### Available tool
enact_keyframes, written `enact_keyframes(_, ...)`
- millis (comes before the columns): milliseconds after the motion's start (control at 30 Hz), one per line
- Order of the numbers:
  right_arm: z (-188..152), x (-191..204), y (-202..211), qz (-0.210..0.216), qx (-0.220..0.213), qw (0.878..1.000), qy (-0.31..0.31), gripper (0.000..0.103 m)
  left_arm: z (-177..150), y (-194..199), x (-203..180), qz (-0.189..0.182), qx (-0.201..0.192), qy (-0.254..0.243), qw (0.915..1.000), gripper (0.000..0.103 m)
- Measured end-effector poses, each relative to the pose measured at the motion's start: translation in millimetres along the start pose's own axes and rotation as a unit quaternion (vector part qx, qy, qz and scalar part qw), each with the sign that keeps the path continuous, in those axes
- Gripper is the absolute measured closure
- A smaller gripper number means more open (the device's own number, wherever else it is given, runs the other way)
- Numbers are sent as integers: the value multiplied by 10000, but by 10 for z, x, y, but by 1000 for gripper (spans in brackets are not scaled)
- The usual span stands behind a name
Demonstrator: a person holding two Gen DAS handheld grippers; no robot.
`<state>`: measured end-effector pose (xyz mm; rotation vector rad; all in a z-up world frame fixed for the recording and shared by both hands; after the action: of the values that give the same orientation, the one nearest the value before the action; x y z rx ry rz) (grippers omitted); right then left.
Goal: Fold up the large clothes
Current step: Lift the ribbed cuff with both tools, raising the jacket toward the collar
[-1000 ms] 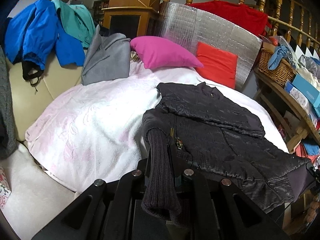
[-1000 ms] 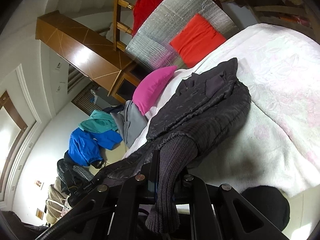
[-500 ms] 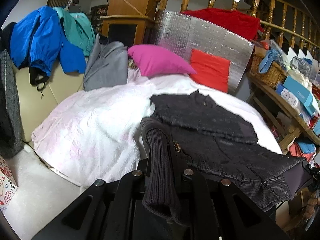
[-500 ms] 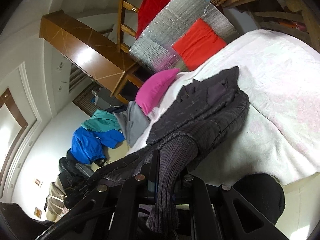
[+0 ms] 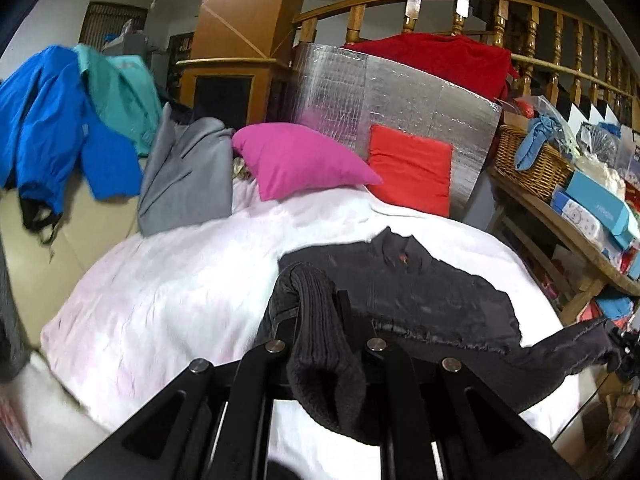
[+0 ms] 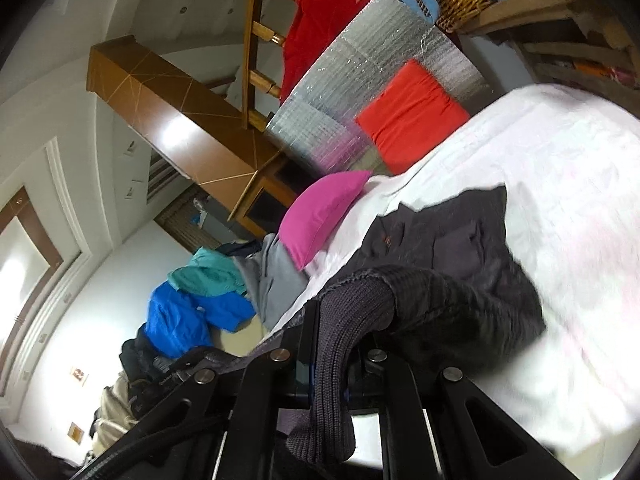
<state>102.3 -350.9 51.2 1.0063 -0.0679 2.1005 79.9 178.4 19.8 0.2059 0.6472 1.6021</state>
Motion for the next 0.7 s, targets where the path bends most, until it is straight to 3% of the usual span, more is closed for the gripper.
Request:
enact_keyframes(333, 580, -291, -841, -491, 148, 9986, 113, 95, 232, -870, -35, 432, 395, -67, 9983, 92)
enact_keyframes(700, 764, -445, -1197, -683, 220, 9973, 140, 95, 287, -1330, -13, 536, 675, -112, 9962, 92)
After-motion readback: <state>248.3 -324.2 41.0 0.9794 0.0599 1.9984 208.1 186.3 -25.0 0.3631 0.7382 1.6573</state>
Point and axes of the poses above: each gripper's, at about its wrist camera, not at the fingertips, and y roughly against the way its jaws point, x to its left, z to its top, the point moved 8 cm from there along -y, roughly the way its jaws point, and after that the axes turned 4 degrees about y, right-handed, at the moved point
